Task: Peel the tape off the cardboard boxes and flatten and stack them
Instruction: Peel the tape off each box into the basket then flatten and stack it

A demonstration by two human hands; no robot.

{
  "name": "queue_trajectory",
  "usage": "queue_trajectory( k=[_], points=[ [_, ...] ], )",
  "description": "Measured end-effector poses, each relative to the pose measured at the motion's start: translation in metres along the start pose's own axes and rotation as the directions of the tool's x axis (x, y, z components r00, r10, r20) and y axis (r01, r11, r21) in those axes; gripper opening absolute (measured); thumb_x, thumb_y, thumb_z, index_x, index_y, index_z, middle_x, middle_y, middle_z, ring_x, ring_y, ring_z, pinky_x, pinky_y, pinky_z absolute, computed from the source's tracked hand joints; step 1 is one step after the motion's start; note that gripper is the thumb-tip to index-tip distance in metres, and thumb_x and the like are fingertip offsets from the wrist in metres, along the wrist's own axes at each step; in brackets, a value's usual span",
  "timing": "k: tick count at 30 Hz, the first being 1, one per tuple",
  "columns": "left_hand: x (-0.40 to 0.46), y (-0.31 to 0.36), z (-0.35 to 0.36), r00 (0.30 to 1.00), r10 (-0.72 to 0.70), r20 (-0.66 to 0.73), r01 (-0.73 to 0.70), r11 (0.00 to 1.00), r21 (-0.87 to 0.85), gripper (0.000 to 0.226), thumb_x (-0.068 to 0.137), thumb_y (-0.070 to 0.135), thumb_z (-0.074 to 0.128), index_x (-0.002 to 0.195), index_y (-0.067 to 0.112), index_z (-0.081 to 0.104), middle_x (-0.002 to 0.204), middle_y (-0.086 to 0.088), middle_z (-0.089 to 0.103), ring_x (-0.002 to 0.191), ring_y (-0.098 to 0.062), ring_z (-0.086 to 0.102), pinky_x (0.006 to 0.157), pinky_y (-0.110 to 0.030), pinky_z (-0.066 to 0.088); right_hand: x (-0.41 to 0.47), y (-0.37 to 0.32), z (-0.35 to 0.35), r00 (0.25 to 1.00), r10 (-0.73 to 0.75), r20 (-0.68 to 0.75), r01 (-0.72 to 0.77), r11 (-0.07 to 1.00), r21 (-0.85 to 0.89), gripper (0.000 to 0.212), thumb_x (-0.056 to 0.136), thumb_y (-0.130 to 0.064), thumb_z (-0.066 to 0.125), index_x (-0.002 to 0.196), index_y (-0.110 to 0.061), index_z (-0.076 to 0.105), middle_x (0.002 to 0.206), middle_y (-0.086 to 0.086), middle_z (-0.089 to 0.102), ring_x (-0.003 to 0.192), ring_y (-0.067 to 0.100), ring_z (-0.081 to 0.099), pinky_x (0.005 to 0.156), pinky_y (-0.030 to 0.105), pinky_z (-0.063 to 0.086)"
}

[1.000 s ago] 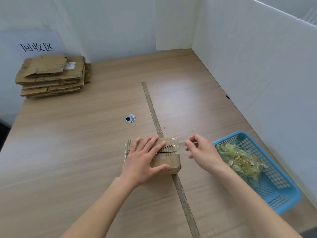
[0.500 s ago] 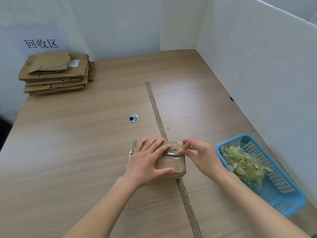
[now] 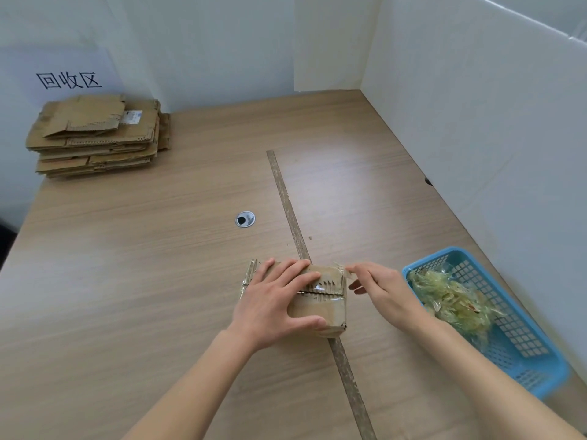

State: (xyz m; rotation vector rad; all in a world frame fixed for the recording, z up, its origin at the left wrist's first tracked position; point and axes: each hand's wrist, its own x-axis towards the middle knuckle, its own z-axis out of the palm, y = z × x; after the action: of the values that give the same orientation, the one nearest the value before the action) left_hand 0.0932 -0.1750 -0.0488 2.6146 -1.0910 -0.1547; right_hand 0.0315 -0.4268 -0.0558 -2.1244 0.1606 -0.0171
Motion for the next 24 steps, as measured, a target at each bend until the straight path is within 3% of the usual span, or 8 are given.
queue_trajectory(
  k=[4,6,8,10,13,16,21,24],
  points=[
    [0.0,0.0,0.0,1.0,0.002,-0.006,-0.002,1.0,-0.006,0.087,0.079,0.092,0.039,0.152,0.045,0.038,0.164,0.021,0.025,0.153,0.0,0.012,0.127,-0.036,-0.003,0.0,0.0,-0.007,0.996,0.045,-0.08,-0.046,0.999,-0.018,0.007,0.087,-0.034,0.078,0.087,-0.028,0.076,0.08,-0.013,0.075,0.073,0.006,0.072,0.069,0.029,0.061],
    [0.0,0.001,-0.002,1.0,0.0,0.001,0.0,1.0,-0.013,0.086,0.079,0.092,0.04,0.152,0.045,0.038,0.164,0.022,0.025,0.153,0.0,0.012,0.127,-0.036,-0.003,0.006,-0.007,-0.008,0.974,0.111,-0.199,-0.104,0.993,0.048,0.01,0.09,-0.023,0.077,0.081,-0.025,0.073,0.073,-0.004,0.074,0.066,0.009,0.071,0.062,0.029,0.061],
    [0.001,0.001,-0.003,1.0,0.001,0.017,-0.001,1.0,-0.008,0.087,0.079,0.092,0.041,0.152,0.045,0.037,0.163,0.022,0.025,0.153,0.0,0.011,0.127,-0.036,-0.003,0.014,-0.01,-0.021,0.875,0.22,-0.432,-0.163,0.973,0.164,0.01,0.094,-0.025,0.072,0.084,-0.025,0.069,0.077,0.0,0.074,0.063,0.007,0.07,0.057,0.022,0.058],
    [0.002,0.0,-0.004,1.0,-0.008,0.016,0.009,1.0,-0.012,0.086,0.078,0.092,0.042,0.152,0.046,0.037,0.163,0.023,0.025,0.152,0.001,0.012,0.127,-0.036,-0.002,0.017,-0.01,-0.042,0.81,0.215,-0.546,-0.189,0.976,0.104,0.012,0.094,-0.03,0.072,0.086,-0.021,0.071,0.08,0.0,0.073,0.063,0.008,0.07,0.059,0.02,0.056],
    [0.002,-0.001,-0.002,1.0,-0.012,-0.003,0.012,0.999,-0.045,0.086,0.077,0.091,0.045,0.15,0.046,0.041,0.162,0.022,0.028,0.152,0.001,0.016,0.127,-0.036,0.001,-0.002,0.004,-0.069,0.891,0.069,-0.448,-0.24,0.91,-0.338,0.017,0.089,-0.031,0.076,0.079,-0.018,0.075,0.078,-0.006,0.071,0.069,0.011,0.066,0.066,0.031,0.051],
    [0.001,-0.001,-0.001,0.999,-0.007,-0.032,0.005,0.999,-0.054,0.087,0.076,0.092,0.04,0.149,0.045,0.044,0.161,0.022,0.03,0.151,0.001,0.019,0.127,-0.038,0.005,-0.034,0.03,-0.101,0.895,-0.018,-0.446,-0.284,0.747,-0.602,0.015,0.092,-0.021,0.071,0.08,-0.013,0.074,0.083,-0.001,0.068,0.067,0.022,0.064,0.063,0.036,0.053],
    [0.002,-0.001,0.001,0.999,-0.001,-0.052,-0.001,0.999,-0.045,0.087,0.077,0.093,0.038,0.149,0.044,0.045,0.161,0.021,0.032,0.151,0.0,0.021,0.127,-0.04,0.009,-0.077,0.078,-0.103,0.941,0.233,-0.244,-0.308,0.294,-0.905,0.02,0.101,-0.011,0.056,0.082,-0.008,0.061,0.085,0.0,0.054,0.07,0.021,0.054,0.058,0.03,0.042],
    [0.002,0.001,0.001,0.999,-0.011,-0.032,0.01,0.999,-0.033,0.089,0.077,0.095,0.036,0.15,0.045,0.043,0.161,0.023,0.03,0.151,0.001,0.019,0.127,-0.04,0.009,-0.081,0.088,-0.099,0.946,0.299,-0.123,-0.243,0.407,-0.88,0.022,0.105,-0.017,0.049,0.087,-0.008,0.057,0.09,-0.001,0.044,0.078,0.017,0.049,0.065,0.029,0.04]
  ],
)
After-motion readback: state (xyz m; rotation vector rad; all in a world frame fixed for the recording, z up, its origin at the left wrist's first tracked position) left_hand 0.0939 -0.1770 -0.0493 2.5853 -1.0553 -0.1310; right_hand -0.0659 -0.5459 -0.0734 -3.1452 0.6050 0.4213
